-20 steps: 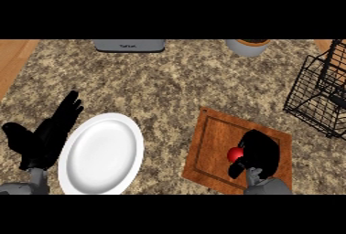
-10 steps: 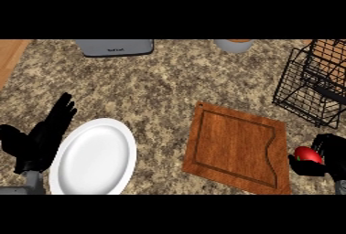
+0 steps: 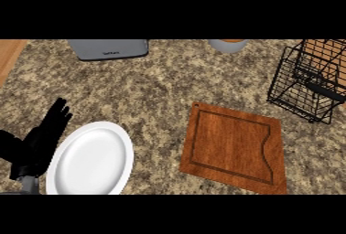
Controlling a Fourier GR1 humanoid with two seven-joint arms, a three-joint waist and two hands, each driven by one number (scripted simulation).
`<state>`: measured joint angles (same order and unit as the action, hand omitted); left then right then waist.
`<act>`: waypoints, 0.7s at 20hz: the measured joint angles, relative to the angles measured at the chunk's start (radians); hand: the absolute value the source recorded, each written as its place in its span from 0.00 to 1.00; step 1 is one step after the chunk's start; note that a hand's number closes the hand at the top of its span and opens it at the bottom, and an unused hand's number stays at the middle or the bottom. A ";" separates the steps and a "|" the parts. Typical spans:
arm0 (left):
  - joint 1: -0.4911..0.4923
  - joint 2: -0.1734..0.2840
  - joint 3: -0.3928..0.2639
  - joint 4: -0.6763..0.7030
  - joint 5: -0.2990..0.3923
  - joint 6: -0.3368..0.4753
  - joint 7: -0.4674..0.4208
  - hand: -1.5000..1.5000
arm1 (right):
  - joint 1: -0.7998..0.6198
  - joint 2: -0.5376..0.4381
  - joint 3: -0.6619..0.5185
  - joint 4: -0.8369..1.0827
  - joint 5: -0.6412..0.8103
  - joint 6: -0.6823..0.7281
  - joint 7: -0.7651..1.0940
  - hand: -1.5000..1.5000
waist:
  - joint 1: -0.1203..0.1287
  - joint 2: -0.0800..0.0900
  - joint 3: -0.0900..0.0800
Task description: Pick the tomato from the cutting board and place it in the tiered basket
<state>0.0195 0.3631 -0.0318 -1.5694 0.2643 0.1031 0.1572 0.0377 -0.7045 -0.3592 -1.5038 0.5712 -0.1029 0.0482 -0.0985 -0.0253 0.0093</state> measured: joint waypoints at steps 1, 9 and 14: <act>0.000 0.000 0.001 0.003 -0.002 -0.001 -0.004 0.50 | -0.001 -0.018 -0.043 0.010 -0.056 0.012 -0.055 1.00 | -0.001 0.001 -0.001; -0.043 0.002 -0.013 0.002 -0.004 -0.030 0.007 0.50 | 0.004 -0.217 -0.325 0.257 -0.387 0.263 -0.422 1.00 | 0.057 0.018 -0.006; -0.065 -0.004 -0.008 0.024 -0.015 -0.059 0.000 0.50 | -0.061 -0.295 -0.330 0.366 -0.413 0.359 -0.480 1.00 | 0.089 0.024 -0.008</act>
<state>-0.0460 0.3590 -0.0399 -1.5456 0.2493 0.0444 0.1576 -0.0230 -0.9990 -0.6889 -1.1373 0.1577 0.2558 -0.4316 -0.0091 -0.0013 0.0010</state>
